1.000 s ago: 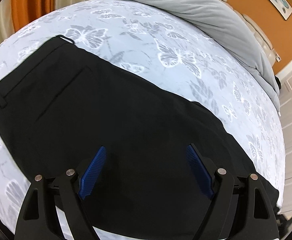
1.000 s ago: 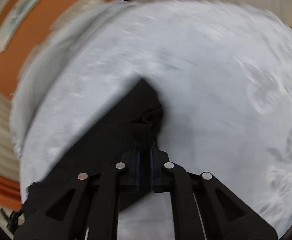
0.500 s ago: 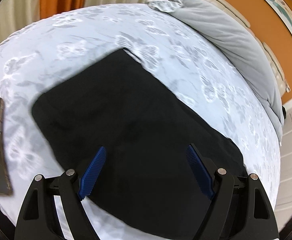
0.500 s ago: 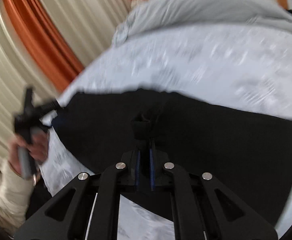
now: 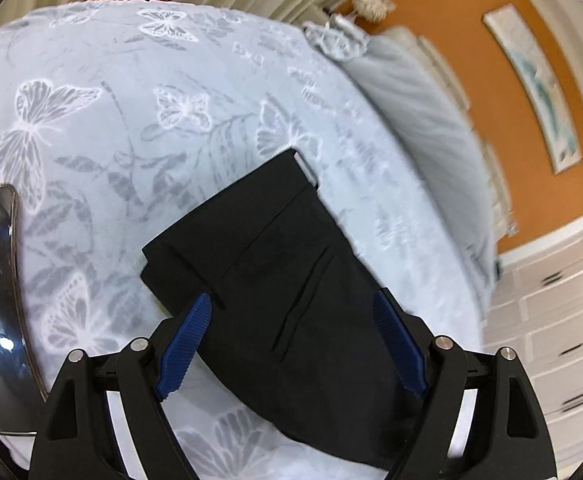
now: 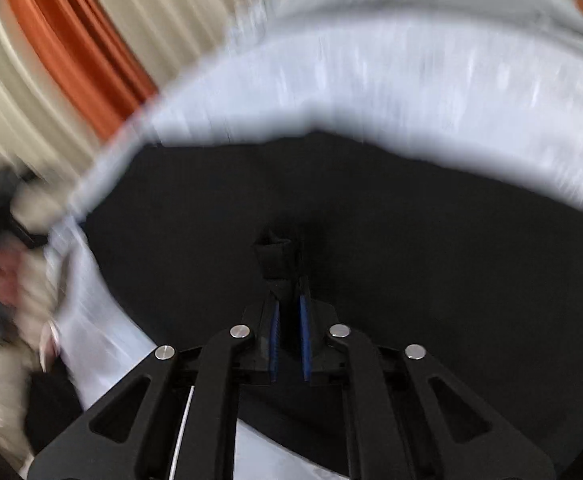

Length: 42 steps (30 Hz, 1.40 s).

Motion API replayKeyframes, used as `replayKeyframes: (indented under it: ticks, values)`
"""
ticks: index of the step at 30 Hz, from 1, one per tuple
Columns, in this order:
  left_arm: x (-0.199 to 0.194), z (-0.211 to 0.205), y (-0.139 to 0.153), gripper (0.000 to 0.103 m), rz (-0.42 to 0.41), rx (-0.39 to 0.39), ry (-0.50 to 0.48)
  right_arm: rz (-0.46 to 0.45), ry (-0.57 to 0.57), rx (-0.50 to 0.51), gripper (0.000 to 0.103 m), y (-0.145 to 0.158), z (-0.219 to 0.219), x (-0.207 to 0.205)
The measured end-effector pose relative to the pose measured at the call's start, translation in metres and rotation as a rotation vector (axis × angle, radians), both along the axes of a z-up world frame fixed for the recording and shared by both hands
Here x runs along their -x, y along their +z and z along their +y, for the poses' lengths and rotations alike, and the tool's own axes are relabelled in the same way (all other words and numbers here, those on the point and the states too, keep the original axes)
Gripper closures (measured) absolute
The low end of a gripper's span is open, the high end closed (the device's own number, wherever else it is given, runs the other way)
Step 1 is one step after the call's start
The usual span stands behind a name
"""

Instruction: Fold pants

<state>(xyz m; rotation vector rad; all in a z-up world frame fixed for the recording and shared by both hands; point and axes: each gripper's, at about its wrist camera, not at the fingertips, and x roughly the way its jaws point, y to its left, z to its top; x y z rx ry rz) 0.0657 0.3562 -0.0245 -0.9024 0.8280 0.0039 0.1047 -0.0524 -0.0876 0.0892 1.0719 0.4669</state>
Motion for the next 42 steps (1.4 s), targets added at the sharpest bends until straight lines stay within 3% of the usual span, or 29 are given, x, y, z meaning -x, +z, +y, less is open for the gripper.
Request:
replayKeyframes:
  ticks: [3, 5, 6, 7, 10, 13, 14, 15, 16, 17, 19, 21, 23, 25, 26, 27, 29, 30, 32, 36, 39, 42]
  values:
    - [0.017, 0.014, -0.008, 0.017, -0.005, 0.078, 0.108, -0.054, 0.013, -0.029, 0.091, 0.038, -0.005, 0.005]
    - [0.014, 0.017, -0.018, 0.017, 0.031, 0.108, 0.158, -0.146, -0.034, -0.081, 0.078, 0.066, -0.024, 0.014]
    - [0.010, 0.017, -0.030, 0.017, 0.091, 0.124, 0.170, -0.190, -0.078, -0.102, 0.051, 0.079, -0.038, 0.020]
    - [0.008, 0.016, -0.037, 0.017, 0.123, 0.143, 0.175, -0.222, -0.119, -0.112, 0.035, 0.085, -0.050, 0.025]
    - [-0.008, 0.001, -0.073, 0.017, 0.223, 0.305, 0.150, -0.249, -0.176, -0.073, 0.035, 0.089, -0.071, 0.032]
    - [-0.021, -0.014, -0.062, 0.017, 0.203, 0.201, 0.158, -0.255, -0.234, -0.018, 0.035, 0.091, -0.083, 0.034]
    - [-0.028, -0.021, -0.058, 0.034, 0.185, 0.175, 0.143, -0.254, -0.247, -0.014, 0.035, 0.091, -0.086, 0.035]
    - [-0.032, -0.027, -0.056, 0.058, 0.198, 0.142, 0.151, -0.254, -0.264, -0.010, 0.035, 0.092, -0.091, 0.035]
    - [-0.034, -0.032, -0.054, 0.070, 0.214, 0.110, 0.163, -0.250, -0.277, -0.006, 0.036, 0.092, -0.093, 0.035]
    - [-0.035, -0.036, -0.052, 0.089, 0.208, 0.099, 0.170, -0.249, -0.296, -0.003, 0.036, 0.093, -0.098, 0.036]
    - [-0.034, -0.052, -0.027, 0.096, 0.113, 0.065, 0.157, -0.265, -0.346, -0.002, 0.036, 0.100, -0.119, 0.042]
    - [-0.033, -0.088, 0.019, 0.097, -0.040, -0.068, 0.076, -0.288, -0.394, -0.010, 0.036, 0.108, -0.141, 0.049]
    - [-0.021, -0.150, 0.062, 0.094, -0.206, -0.164, -0.089, -0.306, -0.433, -0.010, 0.035, 0.114, -0.162, 0.059]
    - [-0.015, -0.212, 0.070, 0.086, -0.262, -0.182, -0.282, -0.312, -0.468, 0.005, 0.035, 0.115, -0.181, 0.067]
    - [-0.015, -0.235, 0.067, 0.074, -0.264, -0.200, -0.346, -0.309, -0.482, 0.018, 0.035, 0.114, -0.191, 0.070]
    - [-0.014, -0.269, 0.058, 0.050, -0.254, -0.234, -0.438, -0.302, -0.492, 0.027, 0.034, 0.111, -0.197, 0.071]
    - [-0.017, -0.324, 0.035, 0.025, -0.178, -0.291, -0.591, -0.263, -0.522, 0.041, 0.034, 0.102, -0.216, 0.076]
    - [-0.015, -0.350, 0.021, 0.025, -0.125, -0.325, -0.647, -0.241, -0.534, 0.046, 0.034, 0.096, -0.224, 0.078]
    - [-0.004, -0.381, 0.009, 0.025, -0.105, -0.329, -0.737, -0.197, -0.541, 0.047, 0.033, 0.086, -0.238, 0.084]
    - [0.038, -0.410, 0.012, 0.016, -0.188, -0.402, -0.884, -0.143, -0.494, -0.023, 0.033, 0.072, -0.245, 0.085]
    - [0.059, -0.405, 0.016, 0.016, -0.239, -0.432, -0.886, -0.101, -0.423, -0.130, 0.027, 0.063, -0.235, 0.079]
    - [0.058, -0.389, 0.025, 0.016, -0.271, -0.419, -0.827, -0.077, -0.349, -0.197, 0.026, 0.058, -0.210, 0.059]
